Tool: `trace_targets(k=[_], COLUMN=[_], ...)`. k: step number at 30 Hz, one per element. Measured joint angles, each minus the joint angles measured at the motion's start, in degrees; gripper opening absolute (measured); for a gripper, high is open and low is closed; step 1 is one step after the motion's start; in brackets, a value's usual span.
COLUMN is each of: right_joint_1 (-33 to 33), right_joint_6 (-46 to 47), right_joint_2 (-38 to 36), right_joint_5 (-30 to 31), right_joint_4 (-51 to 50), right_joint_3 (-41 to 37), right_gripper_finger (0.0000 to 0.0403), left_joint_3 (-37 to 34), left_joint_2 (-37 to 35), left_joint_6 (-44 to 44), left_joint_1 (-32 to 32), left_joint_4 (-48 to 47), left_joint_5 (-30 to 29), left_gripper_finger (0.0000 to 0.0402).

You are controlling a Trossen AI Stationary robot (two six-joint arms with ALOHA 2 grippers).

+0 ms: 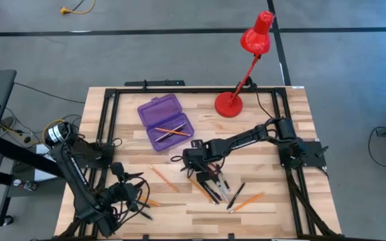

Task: Pick & place school supplies into a supply box
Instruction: Put the black pen into the purple supply box

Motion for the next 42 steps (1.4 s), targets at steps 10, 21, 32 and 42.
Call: trace_targets(k=[10, 21, 32, 42], right_joint_1=[-0.2, 1.9, 5.4, 8.4], right_joint_6=[-3.0, -2.3, 0.7, 0.9], right_joint_2=[-0.1, 0.2, 0.3, 0.3], right_joint_5=[1.3, 12.3, 27.8, 41.1], right_joint_4=[-2.1, -2.3, -2.1, -1.6], right_joint_3=[0.0, -0.3, -0.3, 0.4], right_gripper_finger=[0.0055, 0.0017, 0.0003, 0.0001], left_joint_3=[0.0, 0.0, 0.0, 0.0], left_joint_2=[0.0, 0.0, 0.0, 0.0], left_joint_6=[0.0, -0.1, -0.1, -0.1], left_joint_1=[0.0, 0.0, 0.0, 0.0], left_joint_4=[-0.2, -0.2, -0.2, -1.0], left_joint_5=[-1.3, -1.4, -1.5, -1.6], left_gripper_finger=[0.013, 0.013, 0.013, 0.013])
